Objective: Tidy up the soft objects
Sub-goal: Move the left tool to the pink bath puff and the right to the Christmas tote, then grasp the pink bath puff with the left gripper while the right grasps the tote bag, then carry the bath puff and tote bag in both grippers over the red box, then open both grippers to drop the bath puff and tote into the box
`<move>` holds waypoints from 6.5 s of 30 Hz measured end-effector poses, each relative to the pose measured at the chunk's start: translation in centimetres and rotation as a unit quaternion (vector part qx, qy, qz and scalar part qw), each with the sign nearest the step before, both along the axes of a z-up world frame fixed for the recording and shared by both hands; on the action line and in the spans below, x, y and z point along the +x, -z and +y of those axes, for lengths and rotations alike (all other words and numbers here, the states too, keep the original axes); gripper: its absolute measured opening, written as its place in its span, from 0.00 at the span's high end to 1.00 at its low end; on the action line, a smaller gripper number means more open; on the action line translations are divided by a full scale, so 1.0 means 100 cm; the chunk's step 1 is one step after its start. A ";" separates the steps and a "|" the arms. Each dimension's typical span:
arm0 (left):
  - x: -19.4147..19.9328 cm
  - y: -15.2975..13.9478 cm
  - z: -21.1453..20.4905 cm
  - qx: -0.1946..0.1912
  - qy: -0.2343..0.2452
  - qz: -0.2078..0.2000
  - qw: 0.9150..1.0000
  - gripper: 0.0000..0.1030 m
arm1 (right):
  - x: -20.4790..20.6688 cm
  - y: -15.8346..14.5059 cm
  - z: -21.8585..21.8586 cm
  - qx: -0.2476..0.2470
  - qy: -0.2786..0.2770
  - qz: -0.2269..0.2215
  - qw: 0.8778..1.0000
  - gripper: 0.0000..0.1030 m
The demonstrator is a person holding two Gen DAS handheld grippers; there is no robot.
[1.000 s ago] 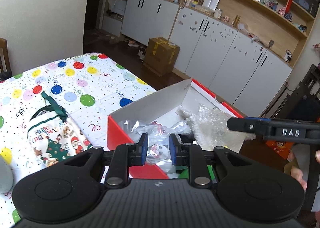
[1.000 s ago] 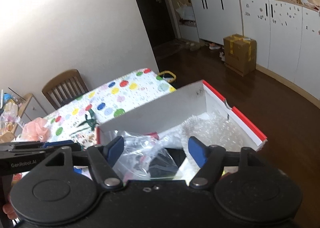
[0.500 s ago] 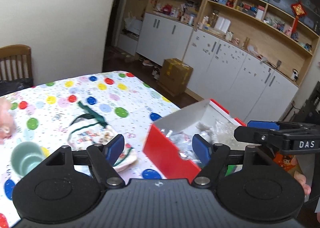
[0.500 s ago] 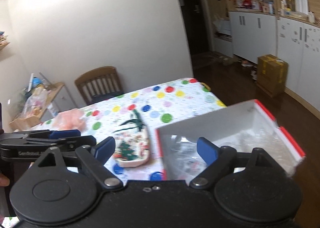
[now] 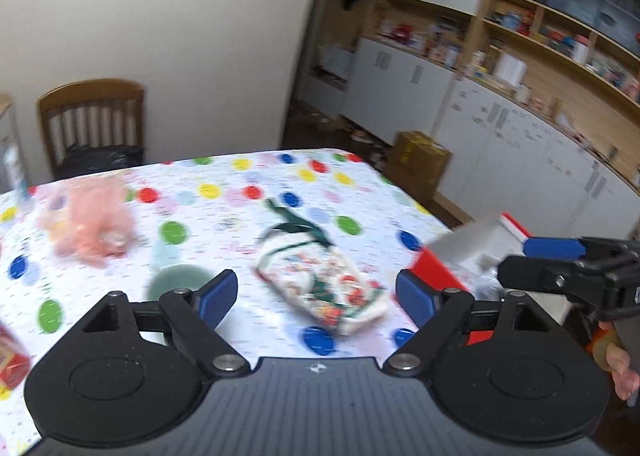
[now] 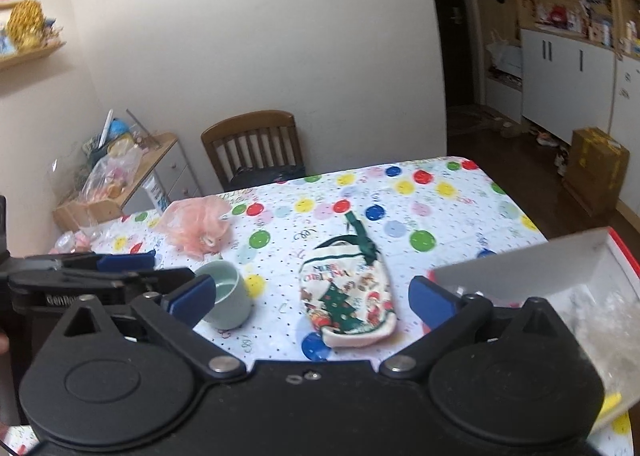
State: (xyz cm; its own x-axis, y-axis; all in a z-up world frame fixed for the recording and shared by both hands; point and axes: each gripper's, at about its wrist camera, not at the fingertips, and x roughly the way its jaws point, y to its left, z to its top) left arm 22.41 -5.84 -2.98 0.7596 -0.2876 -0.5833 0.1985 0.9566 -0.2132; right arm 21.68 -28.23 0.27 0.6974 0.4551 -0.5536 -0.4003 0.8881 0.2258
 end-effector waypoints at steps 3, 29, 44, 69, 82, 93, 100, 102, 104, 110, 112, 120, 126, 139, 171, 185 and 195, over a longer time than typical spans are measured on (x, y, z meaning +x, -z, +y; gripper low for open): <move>0.003 0.001 0.026 -0.007 -0.032 0.004 0.999 0.12 | 0.013 0.005 0.020 -0.017 -0.007 0.000 1.000 0.00; 0.136 0.058 0.171 -0.005 -0.245 0.047 0.968 0.00 | 0.128 0.102 0.094 -0.116 -0.019 0.093 0.989 0.00; 0.215 0.110 0.191 0.034 -0.252 0.118 0.960 0.00 | 0.160 0.150 0.115 -0.138 -0.020 0.123 0.983 0.00; 0.227 0.146 0.211 0.031 -0.294 0.150 0.943 0.56 | 0.165 0.163 0.109 -0.104 0.007 0.142 0.984 0.67; 0.196 0.119 0.197 0.004 -0.273 0.126 0.954 0.62 | 0.141 0.126 0.083 -0.028 0.017 0.142 0.989 0.92; 0.153 0.068 0.179 -0.013 -0.258 0.097 0.961 0.62 | 0.100 0.068 0.052 0.022 0.010 0.111 0.994 0.96; 0.117 0.031 0.156 -0.017 -0.225 0.086 0.970 0.62 | 0.070 0.031 0.031 0.051 -0.003 0.095 0.994 0.96; 0.107 0.021 0.148 -0.021 -0.216 0.086 0.973 0.62 | 0.061 0.022 0.024 0.056 -0.007 0.091 0.994 0.96; 0.096 0.012 0.139 -0.018 -0.205 0.084 0.975 0.62 | 0.053 0.014 0.016 0.062 -0.009 0.088 0.994 0.96; 0.066 -0.014 0.109 -0.006 -0.170 0.075 0.983 0.62 | 0.035 -0.003 -0.009 0.076 -0.004 0.073 0.994 0.96; 0.057 -0.020 0.097 -0.001 -0.154 0.071 0.986 0.62 | 0.030 -0.009 -0.018 0.082 0.000 0.070 0.994 0.96; 0.031 -0.037 0.049 0.008 -0.097 0.065 0.993 0.62 | 0.013 -0.030 -0.059 0.093 0.021 0.052 0.994 0.96; 0.022 -0.045 0.008 0.005 -0.052 0.061 0.997 0.62 | 0.004 -0.035 -0.093 0.083 0.054 0.041 0.994 0.96; 0.029 -0.036 -0.090 -0.007 0.041 0.076 0.996 0.61 | 0.004 -0.030 -0.174 0.062 0.136 0.026 0.988 0.96; 0.092 0.059 -0.269 0.046 0.150 0.137 0.978 0.61 | 0.081 0.080 -0.213 0.027 0.196 0.095 0.976 0.96; 0.104 0.094 -0.274 0.067 0.155 0.179 0.969 0.61 | 0.102 0.115 -0.209 0.060 0.195 0.166 0.965 0.95; 0.105 0.102 -0.276 0.067 0.159 0.188 0.967 0.44 | 0.091 0.116 -0.217 0.090 0.198 0.178 0.960 0.88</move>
